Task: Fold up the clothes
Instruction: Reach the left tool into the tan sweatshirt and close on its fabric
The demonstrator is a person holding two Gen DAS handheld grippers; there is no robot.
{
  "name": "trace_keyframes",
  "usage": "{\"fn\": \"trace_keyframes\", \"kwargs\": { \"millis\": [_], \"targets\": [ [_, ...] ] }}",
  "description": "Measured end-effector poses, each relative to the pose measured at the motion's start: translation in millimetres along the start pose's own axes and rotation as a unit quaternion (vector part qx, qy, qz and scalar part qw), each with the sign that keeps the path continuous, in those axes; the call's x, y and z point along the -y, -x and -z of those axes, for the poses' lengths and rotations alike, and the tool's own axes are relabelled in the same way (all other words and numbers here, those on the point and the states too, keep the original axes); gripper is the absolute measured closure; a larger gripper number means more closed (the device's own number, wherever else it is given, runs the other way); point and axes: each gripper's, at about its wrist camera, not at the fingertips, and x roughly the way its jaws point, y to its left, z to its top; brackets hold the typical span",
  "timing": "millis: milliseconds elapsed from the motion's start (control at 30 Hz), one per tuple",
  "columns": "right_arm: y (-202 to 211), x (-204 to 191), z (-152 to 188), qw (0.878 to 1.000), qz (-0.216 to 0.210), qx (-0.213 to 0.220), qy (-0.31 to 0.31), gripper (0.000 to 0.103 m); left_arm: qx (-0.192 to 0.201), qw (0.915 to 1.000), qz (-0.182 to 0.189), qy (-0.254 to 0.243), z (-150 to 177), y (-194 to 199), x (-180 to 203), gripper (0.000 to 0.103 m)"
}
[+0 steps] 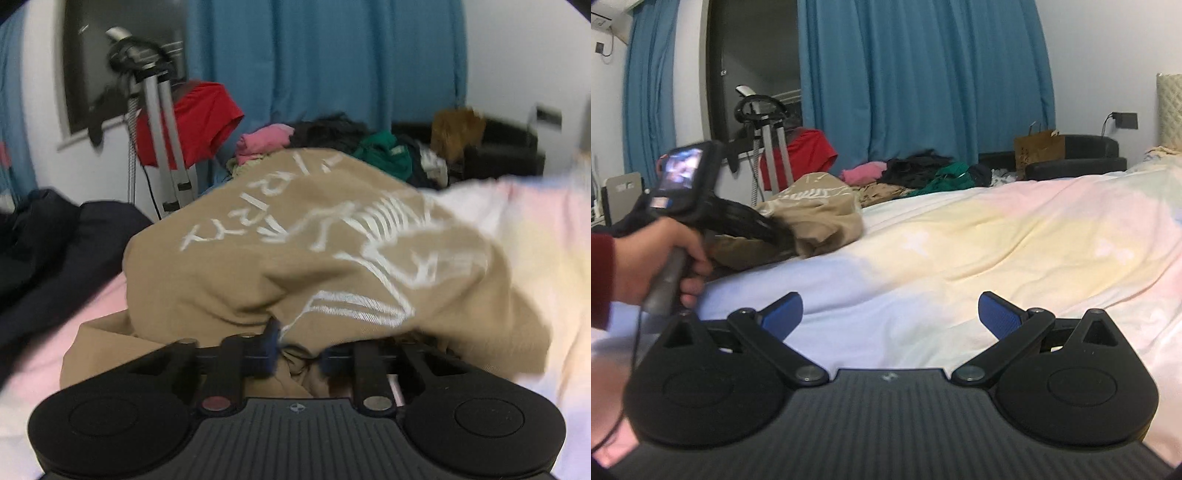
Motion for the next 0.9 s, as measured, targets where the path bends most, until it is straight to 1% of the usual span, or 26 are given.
{"fn": "trace_keyframes", "kwargs": {
  "millis": [33, 100, 233, 400, 467, 567, 667, 733, 800, 833, 900],
  "targets": [
    [-4, 1, 1, 1.0, 0.003, 0.001, -0.002, 0.0, 0.007, 1.0, 0.007, -0.001, 0, 11, -4, 0.087],
    [-8, 3, 3, 1.0, 0.005, 0.003, -0.008, 0.0, 0.02, 0.9995, 0.022, -0.003, 0, 34, -12, 0.089],
    [-3, 2, 3, 1.0, 0.002, 0.022, -0.007, 0.0, 0.048, 0.9974, 0.054, -0.002, 4, 103, -16, 0.092],
    [11, 5, -8, 0.998, -0.039, 0.021, -0.038, 0.0, 0.057, 0.996, 0.068, 0.005, 38, 215, -11, 0.092],
    [21, 4, -14, 0.997, -0.053, 0.029, -0.044, 0.0, 0.061, 0.9954, 0.073, 0.012, 52, 258, -11, 0.092],
    [44, -1, -24, 0.996, -0.067, 0.049, -0.037, 0.0, 0.066, 0.9938, 0.087, 0.021, 73, 319, -9, 0.093],
    [76, -7, -35, 0.994, -0.081, 0.075, -0.018, 0.0, 0.078, 0.9909, 0.108, 0.018, 92, 375, -4, 0.093],
    [99, -10, -41, 0.993, -0.087, 0.084, -0.007, 0.0, 0.088, 0.9885, 0.122, 0.014, 104, 411, 1, 0.094],
    [124, -13, -48, 0.992, -0.089, 0.086, 0.001, 0.0, 0.097, 0.9861, 0.134, 0.015, 113, 439, 4, 0.094],
    [136, -14, -51, 0.992, -0.092, 0.085, 0.005, 0.0, 0.101, 0.9858, 0.134, 0.013, 118, 447, 6, 0.096],
    [156, -17, -51, 0.992, -0.099, 0.078, 0.015, 0.0, 0.106, 0.9855, 0.132, 0.01, 128, 462, 11, 0.096]
  ]
}}
